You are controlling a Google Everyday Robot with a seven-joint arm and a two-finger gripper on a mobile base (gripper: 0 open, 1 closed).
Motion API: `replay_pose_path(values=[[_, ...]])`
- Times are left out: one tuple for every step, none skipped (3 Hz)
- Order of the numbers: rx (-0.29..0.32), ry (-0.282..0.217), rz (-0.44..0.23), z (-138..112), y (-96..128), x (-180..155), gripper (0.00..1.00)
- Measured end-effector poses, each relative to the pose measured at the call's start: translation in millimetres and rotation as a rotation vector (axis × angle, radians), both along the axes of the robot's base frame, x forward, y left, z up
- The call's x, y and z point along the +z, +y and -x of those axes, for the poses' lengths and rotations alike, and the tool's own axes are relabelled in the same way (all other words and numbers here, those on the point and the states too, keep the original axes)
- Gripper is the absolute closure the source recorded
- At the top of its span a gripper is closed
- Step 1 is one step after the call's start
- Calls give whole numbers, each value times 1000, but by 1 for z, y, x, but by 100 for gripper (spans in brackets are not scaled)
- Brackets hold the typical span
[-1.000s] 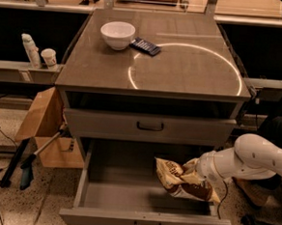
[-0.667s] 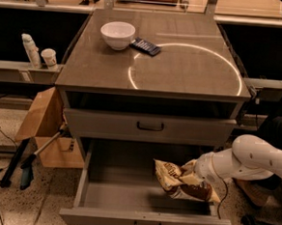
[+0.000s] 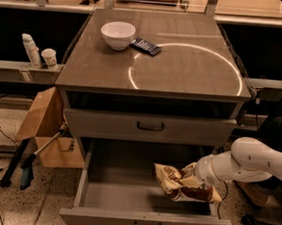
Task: Place brown chip bag into middle drawer
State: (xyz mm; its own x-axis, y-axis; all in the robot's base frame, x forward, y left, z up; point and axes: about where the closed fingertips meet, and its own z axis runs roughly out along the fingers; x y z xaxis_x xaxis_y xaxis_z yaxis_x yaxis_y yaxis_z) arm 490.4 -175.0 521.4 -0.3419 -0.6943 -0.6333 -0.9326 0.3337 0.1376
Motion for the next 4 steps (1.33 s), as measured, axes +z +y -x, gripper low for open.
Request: replay_pose_path(values=[[-10, 18, -3, 2, -4, -6, 100], [-10, 18, -3, 2, -4, -6, 87], [-10, 18, -3, 2, -4, -6, 64], [-10, 18, -3, 2, -4, -6, 42]])
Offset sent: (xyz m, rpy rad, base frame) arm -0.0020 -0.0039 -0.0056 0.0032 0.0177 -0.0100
